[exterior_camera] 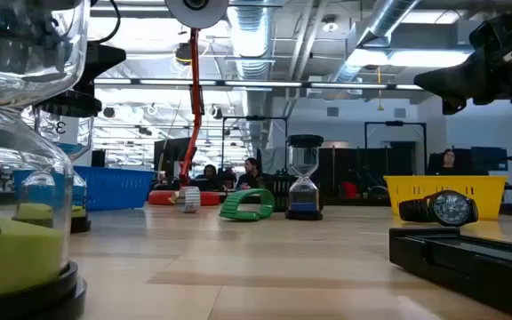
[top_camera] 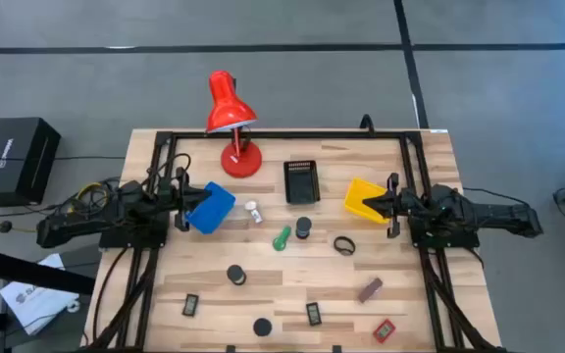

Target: Pick & Place Office items

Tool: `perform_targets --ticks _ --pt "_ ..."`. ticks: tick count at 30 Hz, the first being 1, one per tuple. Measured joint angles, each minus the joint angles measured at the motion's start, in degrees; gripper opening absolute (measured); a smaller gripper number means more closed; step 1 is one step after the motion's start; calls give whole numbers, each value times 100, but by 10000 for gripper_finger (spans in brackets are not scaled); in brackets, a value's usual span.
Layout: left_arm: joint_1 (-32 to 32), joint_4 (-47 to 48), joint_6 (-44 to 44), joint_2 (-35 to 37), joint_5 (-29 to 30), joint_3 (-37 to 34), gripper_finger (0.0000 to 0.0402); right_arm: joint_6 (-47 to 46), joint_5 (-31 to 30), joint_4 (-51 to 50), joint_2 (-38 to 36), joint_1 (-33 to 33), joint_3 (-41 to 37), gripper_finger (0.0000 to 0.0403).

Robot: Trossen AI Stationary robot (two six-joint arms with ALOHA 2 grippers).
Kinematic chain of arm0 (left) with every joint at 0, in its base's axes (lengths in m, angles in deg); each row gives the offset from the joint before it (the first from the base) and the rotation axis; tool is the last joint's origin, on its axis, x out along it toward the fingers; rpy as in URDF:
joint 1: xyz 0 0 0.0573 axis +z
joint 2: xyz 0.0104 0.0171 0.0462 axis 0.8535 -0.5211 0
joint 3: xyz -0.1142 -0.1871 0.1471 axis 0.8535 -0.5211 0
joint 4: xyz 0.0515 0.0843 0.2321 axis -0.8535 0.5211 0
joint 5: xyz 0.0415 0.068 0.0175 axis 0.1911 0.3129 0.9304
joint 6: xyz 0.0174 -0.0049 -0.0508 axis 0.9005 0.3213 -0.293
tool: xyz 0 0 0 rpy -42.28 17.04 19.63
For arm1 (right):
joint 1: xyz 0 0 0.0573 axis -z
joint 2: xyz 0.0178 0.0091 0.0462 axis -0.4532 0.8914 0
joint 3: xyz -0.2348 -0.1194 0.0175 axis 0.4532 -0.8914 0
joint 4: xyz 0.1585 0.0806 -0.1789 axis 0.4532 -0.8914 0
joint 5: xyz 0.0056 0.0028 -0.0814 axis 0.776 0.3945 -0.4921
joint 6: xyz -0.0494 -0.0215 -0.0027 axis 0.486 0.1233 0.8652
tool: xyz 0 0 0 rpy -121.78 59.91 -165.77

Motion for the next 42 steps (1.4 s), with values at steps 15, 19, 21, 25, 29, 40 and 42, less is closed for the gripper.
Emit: perform_targets --ticks 15,19,21,25,29,40,42 --pt "0 -37 0 0 0 0 1 2 -3 43 -1 7 1 1" --pt "0 -39 -2 0 0 0 1 2 -1 31 -1 8 0 1" --pt "0 -39 -2 0 0 0 1 2 -1 31 -1 8 0 1" --pt "0 -70 -4 0 0 0 1 2 -1 37 -1 8 0 1" --pt "0 -123 -10 0 0 0 1 0 -1 41 -1 5 1 1" --pt "-148 -1822 -1880 -257 -397 0 1 806 -21 654 1 8 -1 1" --pt "-296 -2370 -1974 -466 -339 0 1 1248 -23 1012 1 8 0 1"
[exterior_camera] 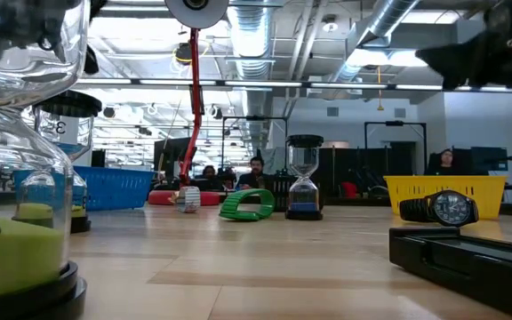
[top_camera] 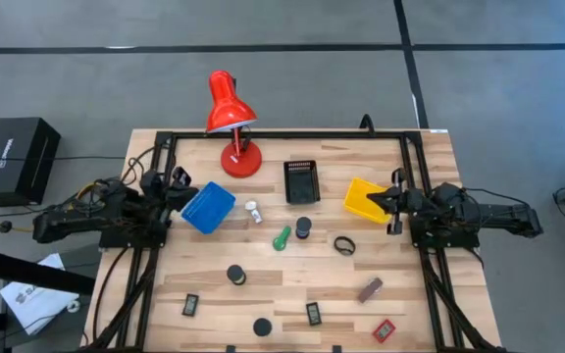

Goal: Pick & Place Office items
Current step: Put the left black digital clock into the blue basket

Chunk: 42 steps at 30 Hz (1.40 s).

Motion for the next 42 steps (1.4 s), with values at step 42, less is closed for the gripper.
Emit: perform_targets --ticks 42 --pt "-3953 6032 -718 -5655 3678 4986 24 120 -15 680 -2 -2 89 1"
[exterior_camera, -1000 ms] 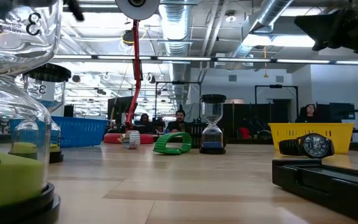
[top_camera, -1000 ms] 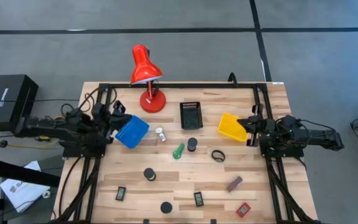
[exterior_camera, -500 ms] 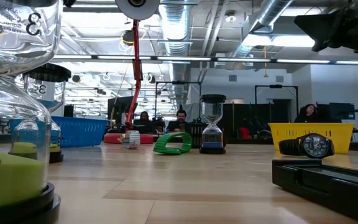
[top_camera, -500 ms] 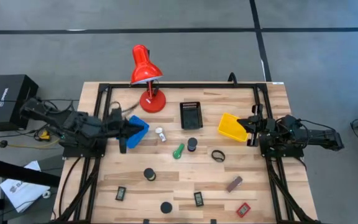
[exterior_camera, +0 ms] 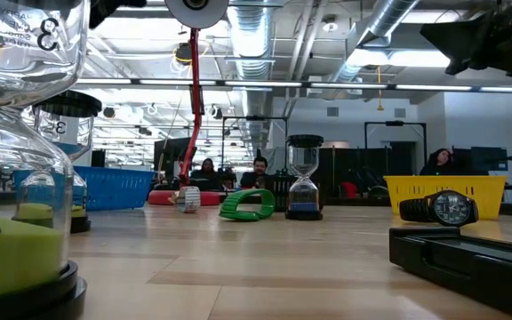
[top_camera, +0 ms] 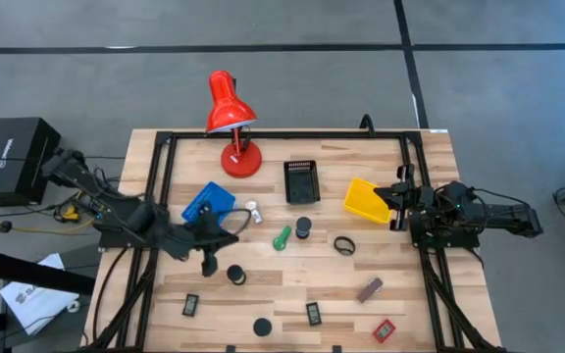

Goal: Pick & Place Office items
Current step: Put the left black digital clock into the blue basket

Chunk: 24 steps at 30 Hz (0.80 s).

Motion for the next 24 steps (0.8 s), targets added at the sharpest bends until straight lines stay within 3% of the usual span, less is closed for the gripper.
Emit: perform_targets --ticks 6,12,19,24 --pt "0 -69 -202 -628 -445 -16 82 -11 0 0 0 0 2 1" --pt "2 -121 -501 -1183 -518 -18 151 -11 0 1 0 1 2 1" --pt "4 -198 -592 -1483 -933 -18 228 -11 0 0 1 2 2 1" --pt "-6 -217 -494 -1460 -933 -18 255 -11 0 0 0 2 3 1"
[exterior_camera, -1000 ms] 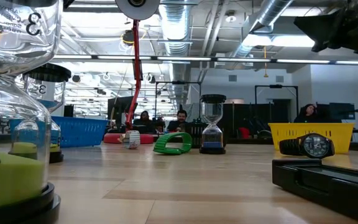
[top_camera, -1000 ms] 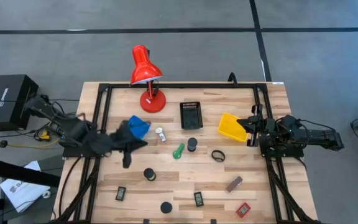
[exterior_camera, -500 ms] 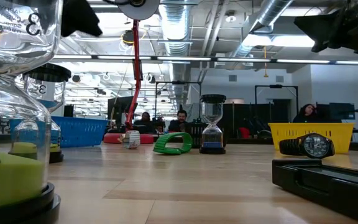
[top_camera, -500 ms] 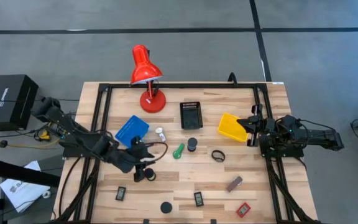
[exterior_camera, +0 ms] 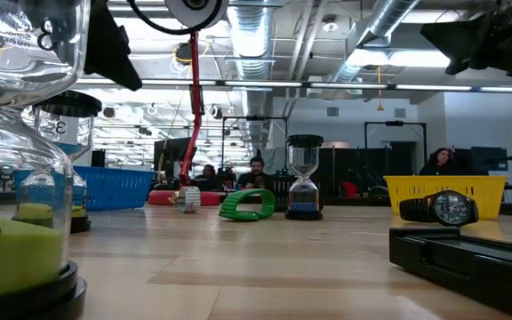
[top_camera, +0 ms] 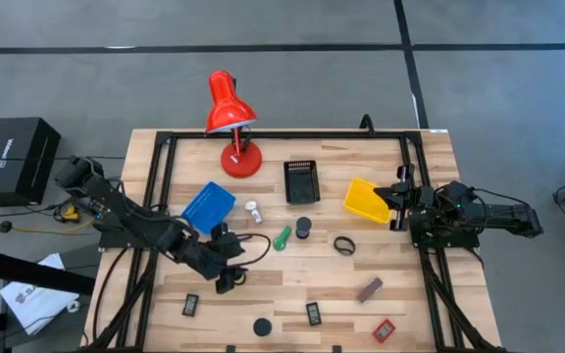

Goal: Pick & Place Office items
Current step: Put the left black digital clock into the blue basket

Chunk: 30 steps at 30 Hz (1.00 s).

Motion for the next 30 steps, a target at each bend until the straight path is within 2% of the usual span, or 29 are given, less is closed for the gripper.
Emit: perform_targets --ticks 4,6,9,11,15,17,19,22,26,30 --pt "-13 228 -202 355 -2 0 254 -2 0 -31 0 0 2 1" --pt "-13 487 -636 631 -36 -2 250 -2 0 -35 0 0 4 1" --pt "-12 905 -1557 1025 -409 6 244 -2 0 -39 2 0 4 1" --pt "-9 1322 -2148 1206 -925 4 241 -2 0 -55 0 0 4 1" --pt "-14 2274 -3507 1385 -2423 -4 239 -2 0 -82 0 0 6 1" --pt "-56 2485 -4209 1372 -3095 -126 239 -2 0 -85 0 0 6 1" --pt "-201 2507 -4908 1357 -3478 -322 239 -2 0 -106 0 0 6 1" --pt "-453 2485 -5795 1226 -3611 -610 239 -2 0 -139 0 -2 6 1" --pt "-785 2327 -6248 1073 -3594 -940 237 -2 0 -140 0 0 6 1" --pt "-1037 1724 -6728 908 -3398 -1108 230 -2 1 -138 0 -1 6 1"
